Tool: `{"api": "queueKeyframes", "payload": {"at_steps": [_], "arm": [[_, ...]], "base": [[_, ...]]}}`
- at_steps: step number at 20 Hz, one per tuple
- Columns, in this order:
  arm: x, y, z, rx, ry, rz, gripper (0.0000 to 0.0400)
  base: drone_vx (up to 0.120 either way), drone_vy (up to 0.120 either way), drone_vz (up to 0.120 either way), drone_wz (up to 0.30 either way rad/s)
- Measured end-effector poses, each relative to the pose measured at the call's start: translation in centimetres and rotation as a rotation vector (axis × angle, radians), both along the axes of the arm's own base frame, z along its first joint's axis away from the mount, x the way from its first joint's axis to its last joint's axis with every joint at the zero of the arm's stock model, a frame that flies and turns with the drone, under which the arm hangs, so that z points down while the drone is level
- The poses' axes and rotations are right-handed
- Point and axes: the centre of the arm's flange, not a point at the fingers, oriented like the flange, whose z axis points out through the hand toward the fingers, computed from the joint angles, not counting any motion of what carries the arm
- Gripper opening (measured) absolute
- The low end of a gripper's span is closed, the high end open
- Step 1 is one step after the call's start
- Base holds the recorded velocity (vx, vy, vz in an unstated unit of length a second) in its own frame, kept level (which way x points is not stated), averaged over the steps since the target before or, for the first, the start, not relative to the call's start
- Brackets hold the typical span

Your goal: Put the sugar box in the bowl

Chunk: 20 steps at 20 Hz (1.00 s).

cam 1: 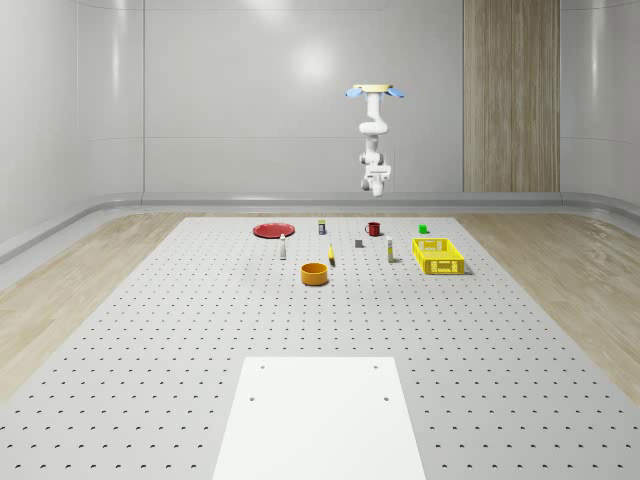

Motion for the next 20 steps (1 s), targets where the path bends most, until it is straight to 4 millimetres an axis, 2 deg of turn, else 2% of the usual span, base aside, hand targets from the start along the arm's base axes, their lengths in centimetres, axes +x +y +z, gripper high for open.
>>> {"api": "queueKeyframes", "payload": {"at_steps": [6,12,20], "arm": [[0.1,0.0,0.9,0.000,-0.005,0.000,0.0400],[0.0,0.0,1.2,0.000,-0.009,0.000,0.0400],[0.0,0.0,1.2,-0.001,-0.015,0.000,0.0400]], "base": [[0.113,0.000,0.000,0.000],[0.120,-0.113,0.000,0.000],[0.120,0.000,0.000,0.000]]}}
